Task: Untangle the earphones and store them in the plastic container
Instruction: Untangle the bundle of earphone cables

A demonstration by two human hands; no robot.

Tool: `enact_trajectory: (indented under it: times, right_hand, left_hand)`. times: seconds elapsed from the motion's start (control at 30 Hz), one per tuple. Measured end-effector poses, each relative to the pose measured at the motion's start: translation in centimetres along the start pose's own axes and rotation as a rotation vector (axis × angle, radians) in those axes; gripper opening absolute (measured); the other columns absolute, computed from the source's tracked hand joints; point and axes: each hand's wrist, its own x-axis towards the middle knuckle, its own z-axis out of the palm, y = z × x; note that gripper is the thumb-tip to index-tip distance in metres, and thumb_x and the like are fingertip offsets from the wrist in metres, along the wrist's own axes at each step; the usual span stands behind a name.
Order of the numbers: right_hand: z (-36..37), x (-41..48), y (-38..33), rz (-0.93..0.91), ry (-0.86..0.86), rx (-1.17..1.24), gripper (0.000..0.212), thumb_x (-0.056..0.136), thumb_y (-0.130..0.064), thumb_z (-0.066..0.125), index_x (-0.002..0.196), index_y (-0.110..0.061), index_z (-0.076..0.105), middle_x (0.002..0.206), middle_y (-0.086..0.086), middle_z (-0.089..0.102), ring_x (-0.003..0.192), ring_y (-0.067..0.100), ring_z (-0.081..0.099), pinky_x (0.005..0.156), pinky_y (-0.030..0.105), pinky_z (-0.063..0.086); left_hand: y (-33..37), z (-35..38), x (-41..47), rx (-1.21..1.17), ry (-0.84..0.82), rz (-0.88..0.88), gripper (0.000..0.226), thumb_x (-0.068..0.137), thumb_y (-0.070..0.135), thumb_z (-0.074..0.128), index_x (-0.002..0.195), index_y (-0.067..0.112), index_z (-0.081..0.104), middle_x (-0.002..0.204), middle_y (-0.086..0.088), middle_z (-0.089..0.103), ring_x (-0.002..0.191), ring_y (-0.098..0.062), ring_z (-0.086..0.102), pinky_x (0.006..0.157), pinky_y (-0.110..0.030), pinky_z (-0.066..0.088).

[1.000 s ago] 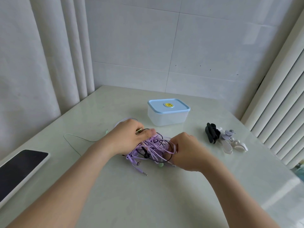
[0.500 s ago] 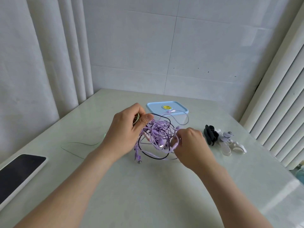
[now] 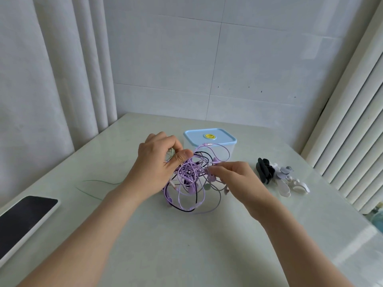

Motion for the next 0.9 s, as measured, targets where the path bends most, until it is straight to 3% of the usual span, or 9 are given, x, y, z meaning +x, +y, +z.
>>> enact_trajectory:
  times: [0.13, 0.23, 0.37, 0.53, 0.63, 0.77, 0.87, 0.9]
  right_hand:
    - [0.1, -0.1, 0.1, -0.007, -0.004, 0.009, 0.025, 0.096, -0.031, 0.073, 0.081, -0.012, 0.079, 0.076, 0.011, 0.045, 0.065, 0.021, 0.032, 0.053, 0.027, 0.027]
    - [-0.1, 0.0, 0.1, -0.013, 0.012, 0.085, 0.026, 0.098, -0.024, 0.070, 0.079, -0.006, 0.072, 0.073, 0.006, 0.054, 0.069, 0.016, 0.043, 0.060, 0.025, 0.035]
    - [0.1, 0.0, -0.1, -0.033, -0.001, 0.171, 0.035, 0.091, -0.032, 0.067, 0.090, 0.002, 0.072, 0.076, 0.005, 0.060, 0.078, 0.016, 0.049, 0.076, 0.034, 0.035]
    - [0.5, -0.3, -0.3, -0.056, -0.032, 0.148, 0.041, 0.092, -0.039, 0.071, 0.082, 0.001, 0.068, 0.075, 0.021, 0.062, 0.077, 0.022, 0.039, 0.067, 0.041, 0.033]
    - [0.5, -0.2, -0.2, -0.041, -0.023, 0.152, 0.034, 0.096, -0.033, 0.070, 0.084, -0.001, 0.072, 0.074, 0.018, 0.065, 0.078, 0.023, 0.038, 0.066, 0.039, 0.035]
    - [0.7, -0.2, -0.1, -0.036, 0.004, 0.162, 0.033, 0.095, -0.033, 0.067, 0.085, -0.003, 0.075, 0.073, 0.008, 0.066, 0.075, 0.020, 0.043, 0.073, 0.035, 0.035]
    - [0.7, -0.2, 0.0, -0.009, 0.033, 0.166, 0.028, 0.099, -0.025, 0.066, 0.079, -0.008, 0.077, 0.070, 0.007, 0.068, 0.071, 0.016, 0.047, 0.068, 0.029, 0.036]
    - [0.7, -0.1, 0.0, -0.009, 0.044, 0.172, 0.029, 0.098, -0.024, 0.066, 0.075, -0.011, 0.077, 0.070, 0.010, 0.068, 0.070, 0.015, 0.049, 0.068, 0.027, 0.038]
  left_hand:
    - [-0.1, 0.0, -0.1, 0.072, -0.006, -0.065, 0.045, 0.093, 0.075, 0.050, 0.083, 0.033, 0.062, 0.087, 0.010, 0.045, 0.095, -0.017, 0.045, 0.084, -0.038, 0.033]
    - [-0.1, 0.1, -0.1, 0.133, 0.045, -0.094, 0.042, 0.092, 0.071, 0.054, 0.083, 0.032, 0.062, 0.092, 0.008, 0.043, 0.099, -0.020, 0.042, 0.084, -0.036, 0.028]
    - [-0.3, 0.5, -0.3, 0.151, 0.066, -0.144, 0.028, 0.095, 0.053, 0.064, 0.088, 0.026, 0.067, 0.097, 0.004, 0.046, 0.098, -0.024, 0.043, 0.090, -0.040, 0.038]
    - [-0.4, 0.7, -0.6, 0.099, -0.044, -0.159, 0.006, 0.095, 0.026, 0.075, 0.097, 0.026, 0.069, 0.100, 0.004, 0.052, 0.093, -0.025, 0.058, 0.093, -0.047, 0.050]
    - [0.6, 0.1, -0.5, 0.067, -0.056, -0.165, 0.035, 0.084, 0.005, 0.068, 0.098, 0.037, 0.062, 0.107, 0.008, 0.050, 0.101, -0.023, 0.056, 0.099, -0.051, 0.048]
    - [3.4, -0.4, -0.4, -0.167, -0.139, -0.155, 0.028, 0.074, 0.021, 0.053, 0.087, 0.040, 0.069, 0.110, 0.019, 0.052, 0.118, -0.016, 0.052, 0.112, -0.051, 0.038]
    - [4.1, 0.2, -0.9, -0.091, -0.101, -0.088, 0.014, 0.074, 0.046, 0.067, 0.086, 0.039, 0.069, 0.110, 0.019, 0.049, 0.115, -0.012, 0.052, 0.109, -0.047, 0.038]
    - [4.1, 0.3, -1.1, -0.031, -0.089, -0.058, 0.026, 0.071, 0.053, 0.074, 0.090, 0.039, 0.064, 0.111, 0.017, 0.047, 0.112, -0.011, 0.051, 0.106, -0.043, 0.038]
